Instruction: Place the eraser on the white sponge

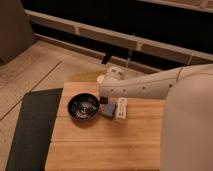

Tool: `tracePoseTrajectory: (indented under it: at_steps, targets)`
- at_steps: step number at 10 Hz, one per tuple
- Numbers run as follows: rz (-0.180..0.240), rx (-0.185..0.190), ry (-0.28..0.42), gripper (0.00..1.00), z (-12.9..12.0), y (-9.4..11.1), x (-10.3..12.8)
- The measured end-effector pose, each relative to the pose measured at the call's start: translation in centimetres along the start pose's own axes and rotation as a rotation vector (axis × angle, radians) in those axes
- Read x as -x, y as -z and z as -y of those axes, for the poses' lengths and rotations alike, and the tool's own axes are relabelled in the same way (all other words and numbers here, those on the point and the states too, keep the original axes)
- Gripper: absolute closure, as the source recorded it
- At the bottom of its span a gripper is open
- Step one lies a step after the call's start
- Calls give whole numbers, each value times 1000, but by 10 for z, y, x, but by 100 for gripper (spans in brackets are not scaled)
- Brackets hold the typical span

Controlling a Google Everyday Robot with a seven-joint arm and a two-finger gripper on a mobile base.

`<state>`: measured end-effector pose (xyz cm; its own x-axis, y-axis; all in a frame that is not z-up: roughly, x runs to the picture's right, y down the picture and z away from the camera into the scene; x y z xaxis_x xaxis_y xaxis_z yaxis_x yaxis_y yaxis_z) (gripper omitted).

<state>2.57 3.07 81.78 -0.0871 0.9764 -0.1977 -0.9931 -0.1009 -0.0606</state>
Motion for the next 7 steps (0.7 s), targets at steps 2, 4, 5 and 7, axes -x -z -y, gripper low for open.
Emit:
tracePoseTrajectory:
  at_steps: [2, 4, 5, 7]
  targets:
    - [8, -31, -35, 100, 21, 8, -6]
    - [5, -25, -32, 100, 16, 7, -8]
    - [5, -27, -35, 100, 18, 8, -8]
    - [5, -27, -33, 100, 17, 7, -8]
